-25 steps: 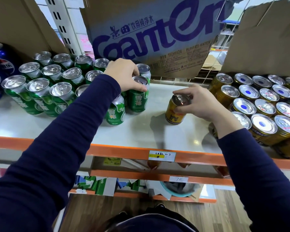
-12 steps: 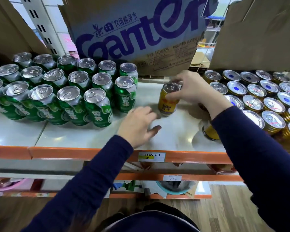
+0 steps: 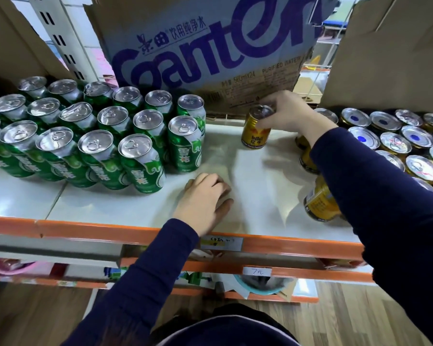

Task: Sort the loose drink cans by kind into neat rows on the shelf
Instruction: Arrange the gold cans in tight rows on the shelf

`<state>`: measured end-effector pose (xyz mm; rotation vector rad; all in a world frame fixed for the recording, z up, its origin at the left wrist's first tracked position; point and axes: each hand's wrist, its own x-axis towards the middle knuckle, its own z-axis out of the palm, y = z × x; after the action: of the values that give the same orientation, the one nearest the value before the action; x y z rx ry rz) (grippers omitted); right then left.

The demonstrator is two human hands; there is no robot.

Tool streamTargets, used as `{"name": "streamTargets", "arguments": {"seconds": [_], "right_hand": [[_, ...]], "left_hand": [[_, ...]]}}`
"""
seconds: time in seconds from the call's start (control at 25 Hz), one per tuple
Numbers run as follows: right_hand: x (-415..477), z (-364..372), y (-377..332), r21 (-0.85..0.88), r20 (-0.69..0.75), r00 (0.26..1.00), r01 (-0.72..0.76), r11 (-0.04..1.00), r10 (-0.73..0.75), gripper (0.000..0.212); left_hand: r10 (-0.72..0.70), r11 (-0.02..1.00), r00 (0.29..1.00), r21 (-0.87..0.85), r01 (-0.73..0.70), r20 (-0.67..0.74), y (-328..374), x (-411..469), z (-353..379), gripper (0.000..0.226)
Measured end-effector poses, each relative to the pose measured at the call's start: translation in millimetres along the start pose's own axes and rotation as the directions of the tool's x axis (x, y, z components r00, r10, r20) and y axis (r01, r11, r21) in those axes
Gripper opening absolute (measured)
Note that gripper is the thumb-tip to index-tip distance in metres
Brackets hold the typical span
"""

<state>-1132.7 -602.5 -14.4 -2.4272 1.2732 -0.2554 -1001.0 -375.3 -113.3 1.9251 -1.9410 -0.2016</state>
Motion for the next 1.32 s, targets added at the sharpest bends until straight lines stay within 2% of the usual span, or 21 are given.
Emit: {"name": "streamTargets", "arguments": {"seconds": [0.12, 0.4, 0.56, 0.72, 1.0, 1.2, 1.32], "right_hand": [[1.5, 0.6, -1.3, 0.007, 0.010, 0.999, 0.035, 0.999, -0.035, 0.062], [1.1, 12.7, -3.3, 0.049, -0.060, 0.996, 0.074, 0.996, -0.071, 0.062], [5.3, 13.6, -3.1, 0.033, -0.066, 0.997, 0.049, 0.998, -0.047, 0.063], [10.0, 17.5, -8.6, 0.021, -0.107, 0.994, 0.036, 0.999, -0.034, 0.051], [-2.7, 21.8, -15.7, 0.008, -0.174, 0.983, -0.052, 0.999, 0.053, 0.064], [-75.1, -19.3, 22.2, 0.037, -0.264, 0.958, -0.106, 0.994, 0.112, 0.036], [-138.0, -35.5, 50.1, 0.126, -0.346, 0.919, -0.152, 0.980, 0.187, 0.027]], "left_hand": [[-0.010, 1.000, 1.000, -0.010, 0.009, -0.008, -0.4, 0.8, 0.8, 0.028], [-0.027, 0.999, 1.000, -0.020, 0.027, 0.000, -1.3, 2.5, 0.2, 0.026], [-0.031, 0.999, 1.000, -0.023, 0.031, 0.007, -0.3, 1.6, -0.5, 0.027], [-0.039, 0.999, 0.999, -0.013, 0.040, 0.028, -0.4, 1.5, -1.7, 0.028], [-0.029, 1.000, 0.999, -0.002, 0.029, 0.035, -3.1, 1.2, -0.8, 0.027], [-0.022, 0.998, 0.998, -0.056, 0.025, 0.066, -2.8, 9.4, -1.6, 0.026], [0.041, 0.980, 0.994, -0.198, -0.021, 0.097, 19.6, 26.7, 0.1, 0.030]]}}
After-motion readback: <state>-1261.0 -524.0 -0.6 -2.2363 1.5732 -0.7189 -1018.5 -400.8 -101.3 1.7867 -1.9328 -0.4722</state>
